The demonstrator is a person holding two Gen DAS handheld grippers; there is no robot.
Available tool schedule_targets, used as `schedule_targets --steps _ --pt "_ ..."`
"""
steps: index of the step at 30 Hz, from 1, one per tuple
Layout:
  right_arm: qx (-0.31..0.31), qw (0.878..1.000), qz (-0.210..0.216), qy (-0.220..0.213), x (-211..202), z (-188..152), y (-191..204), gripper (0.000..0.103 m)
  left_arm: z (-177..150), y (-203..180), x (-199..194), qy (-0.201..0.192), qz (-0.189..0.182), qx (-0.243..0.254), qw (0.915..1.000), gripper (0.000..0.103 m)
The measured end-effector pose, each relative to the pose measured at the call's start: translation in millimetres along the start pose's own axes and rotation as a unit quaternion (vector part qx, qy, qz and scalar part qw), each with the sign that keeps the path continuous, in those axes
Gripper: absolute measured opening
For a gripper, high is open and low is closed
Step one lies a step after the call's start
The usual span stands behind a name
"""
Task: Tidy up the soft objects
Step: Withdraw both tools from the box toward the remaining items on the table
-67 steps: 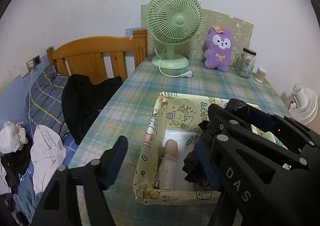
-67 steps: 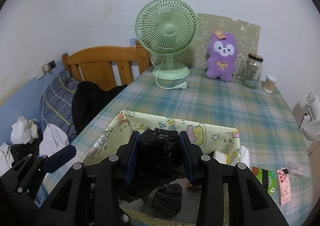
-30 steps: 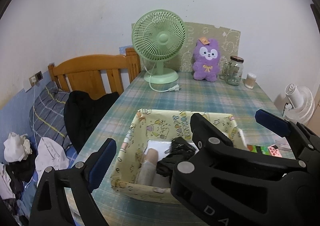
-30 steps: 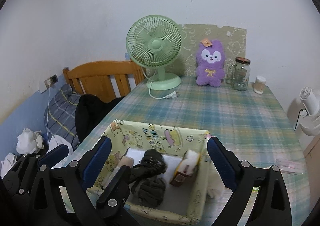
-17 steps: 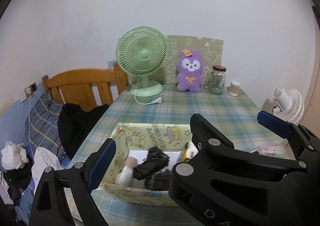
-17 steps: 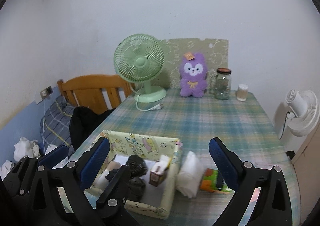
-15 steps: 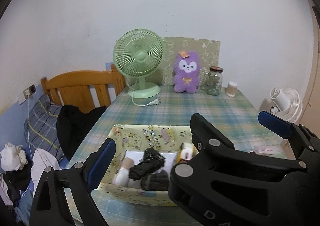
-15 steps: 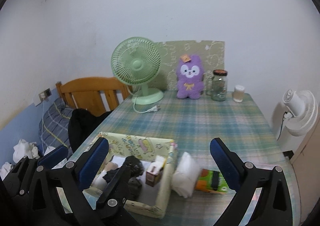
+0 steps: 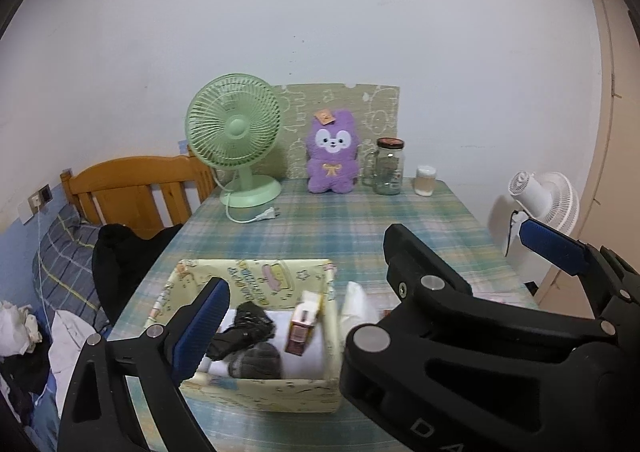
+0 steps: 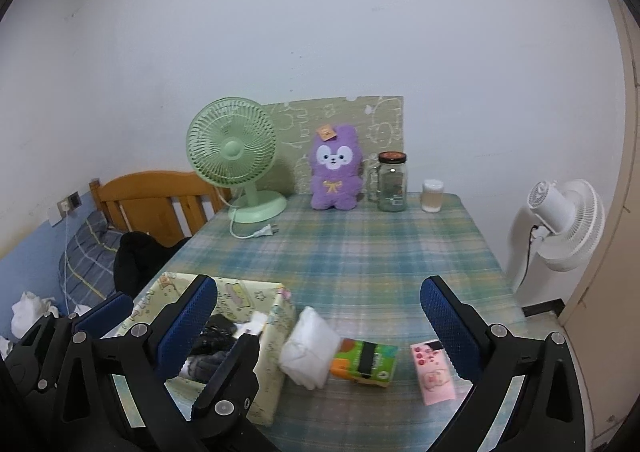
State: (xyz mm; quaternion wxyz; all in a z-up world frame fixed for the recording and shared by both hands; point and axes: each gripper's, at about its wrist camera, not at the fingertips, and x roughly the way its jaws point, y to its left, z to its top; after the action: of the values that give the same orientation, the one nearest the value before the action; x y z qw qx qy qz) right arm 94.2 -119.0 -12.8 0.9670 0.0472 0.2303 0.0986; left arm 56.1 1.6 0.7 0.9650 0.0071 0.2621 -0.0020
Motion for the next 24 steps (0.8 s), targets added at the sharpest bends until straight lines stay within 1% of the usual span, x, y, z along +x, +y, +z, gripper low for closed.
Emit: schedule_targets --steps 11,24 --pt "0.01 0.999 -0.033 -0.005 -6 -3 -33 0.103 1 -31 7 0.002 -0.031 0.011 0.9994 0.097" --pt "0.014 0.999 -0.052 -0.007 2 -14 -69 0.103 -8 -65 25 0.006 -0.051 0.013 0.9986 0.097"
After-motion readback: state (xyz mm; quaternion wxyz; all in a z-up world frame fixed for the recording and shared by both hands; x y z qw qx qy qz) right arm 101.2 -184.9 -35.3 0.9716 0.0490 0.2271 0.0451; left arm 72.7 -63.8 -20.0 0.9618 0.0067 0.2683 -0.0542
